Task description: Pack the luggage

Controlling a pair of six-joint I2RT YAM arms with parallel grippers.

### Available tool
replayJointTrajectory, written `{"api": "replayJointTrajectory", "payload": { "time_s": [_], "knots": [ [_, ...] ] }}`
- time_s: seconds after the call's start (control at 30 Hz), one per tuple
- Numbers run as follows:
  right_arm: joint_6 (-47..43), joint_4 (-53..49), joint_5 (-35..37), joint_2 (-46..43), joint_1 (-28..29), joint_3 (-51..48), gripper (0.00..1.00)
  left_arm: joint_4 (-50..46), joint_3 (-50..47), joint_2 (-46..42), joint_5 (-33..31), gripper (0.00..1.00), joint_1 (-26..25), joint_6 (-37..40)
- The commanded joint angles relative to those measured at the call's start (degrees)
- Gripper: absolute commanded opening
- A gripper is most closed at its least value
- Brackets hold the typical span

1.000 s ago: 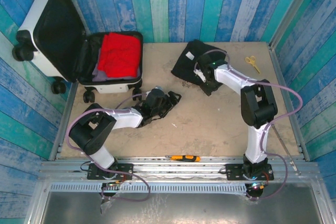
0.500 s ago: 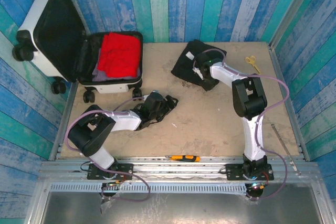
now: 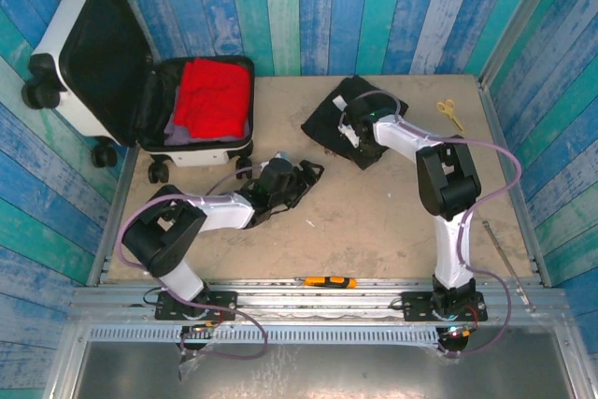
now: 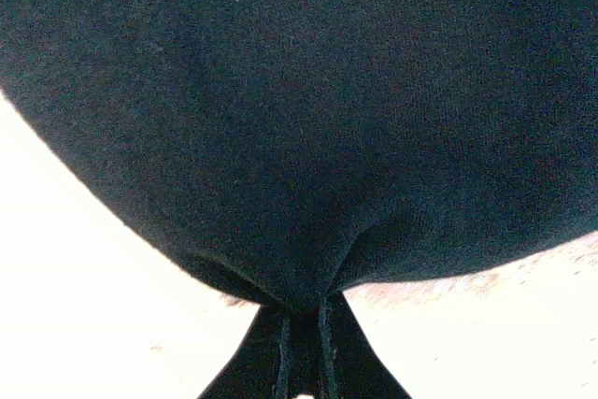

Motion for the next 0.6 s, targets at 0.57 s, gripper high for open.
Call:
{"api": "replayJointTrajectory", "payload": {
  "time_s": [0.57],
  "knots": [
    [5.5,-3.5,-12.6,-16.3,2.5,-10.1,0.01,8.4,12.3,20.1,4.6,0.94,-0.6,-6.2]
  ]
}}
